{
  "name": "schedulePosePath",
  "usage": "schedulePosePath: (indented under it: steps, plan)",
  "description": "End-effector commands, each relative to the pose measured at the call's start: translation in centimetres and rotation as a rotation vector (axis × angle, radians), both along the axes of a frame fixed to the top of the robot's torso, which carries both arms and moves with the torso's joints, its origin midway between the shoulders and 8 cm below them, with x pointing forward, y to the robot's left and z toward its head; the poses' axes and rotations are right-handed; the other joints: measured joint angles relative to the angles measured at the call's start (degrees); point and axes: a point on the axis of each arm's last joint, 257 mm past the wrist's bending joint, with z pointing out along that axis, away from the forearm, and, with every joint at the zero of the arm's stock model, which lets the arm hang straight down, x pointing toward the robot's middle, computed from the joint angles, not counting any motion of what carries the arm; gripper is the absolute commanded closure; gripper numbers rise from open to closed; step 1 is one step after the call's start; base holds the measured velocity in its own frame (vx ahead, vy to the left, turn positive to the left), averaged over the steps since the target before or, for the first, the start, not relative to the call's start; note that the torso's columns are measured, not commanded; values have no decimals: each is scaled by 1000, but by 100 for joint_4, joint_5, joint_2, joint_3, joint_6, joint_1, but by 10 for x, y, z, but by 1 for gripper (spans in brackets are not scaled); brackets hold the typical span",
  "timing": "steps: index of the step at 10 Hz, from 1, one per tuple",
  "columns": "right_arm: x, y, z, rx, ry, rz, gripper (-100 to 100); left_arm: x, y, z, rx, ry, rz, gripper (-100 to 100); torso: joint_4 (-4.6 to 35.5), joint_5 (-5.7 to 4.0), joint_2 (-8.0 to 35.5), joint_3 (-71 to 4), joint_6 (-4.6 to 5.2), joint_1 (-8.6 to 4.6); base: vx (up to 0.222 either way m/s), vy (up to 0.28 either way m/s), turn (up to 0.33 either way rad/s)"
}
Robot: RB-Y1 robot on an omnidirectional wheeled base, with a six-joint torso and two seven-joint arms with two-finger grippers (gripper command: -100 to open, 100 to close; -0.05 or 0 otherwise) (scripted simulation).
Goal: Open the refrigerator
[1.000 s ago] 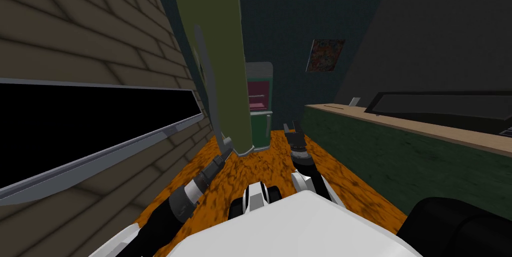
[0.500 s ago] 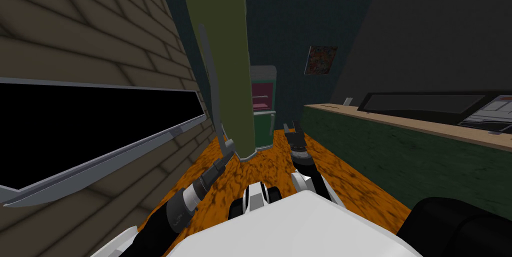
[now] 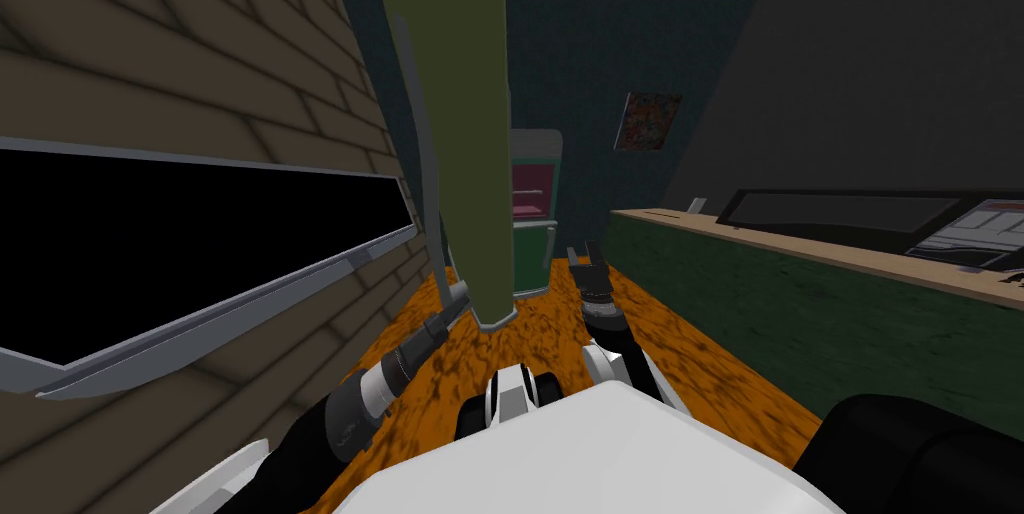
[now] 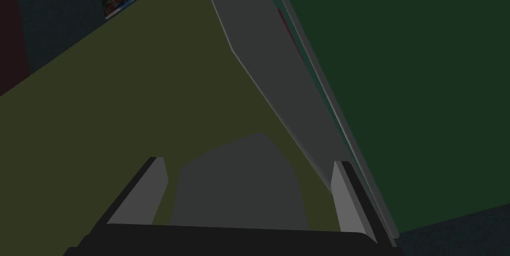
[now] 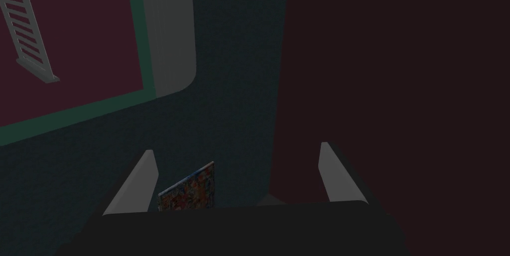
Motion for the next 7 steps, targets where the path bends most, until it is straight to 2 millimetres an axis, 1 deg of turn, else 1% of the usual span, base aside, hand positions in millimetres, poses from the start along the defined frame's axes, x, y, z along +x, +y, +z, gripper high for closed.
schedulePosePath:
  steps: [1, 2, 3, 4, 5, 6, 7]
  plan:
    - [0, 0, 0, 0, 0, 0, 0, 7, 1, 17, -4, -2, -9, -100, 7, 12, 16, 8, -3, 38, -17, -53, 32]
    - [0, 0, 0, 0, 0, 0, 0, 11, 2, 28, -4, -2, -17, -100, 7, 24, 20, 11, -8, 74, -27, -39, 45]
    - [0, 0, 0, 0, 0, 0, 0, 13, 2, 34, -4, -2, -21, -100, 26, 19, 28, 5, -11, 88, -43, -28, 52]
    - [0, 0, 0, 0, 0, 0, 0, 14, 2, 39, -4, -2, -25, -100, 53, -1, 32, -18, -13, 76, -32, -8, 40]
    - [0, 0, 0, 0, 0, 0, 0, 14, 2, 39, -4, -2, -25, -100, 61, -11, 36, -21, -14, 56, -14, 3, 21]
    - [0, 0, 0, 0, 0, 0, 0, 14, 7, 21, 16, 40, -7, -100, 65, -16, 37, -22, -7, 39, -6, 6, 1]
    - [0, 0, 0, 0, 0, 0, 0, 14, 7, 19, 18, 45, -5, 0, 38, -5, 34, -3, -7, 35, 0, 0, 0]
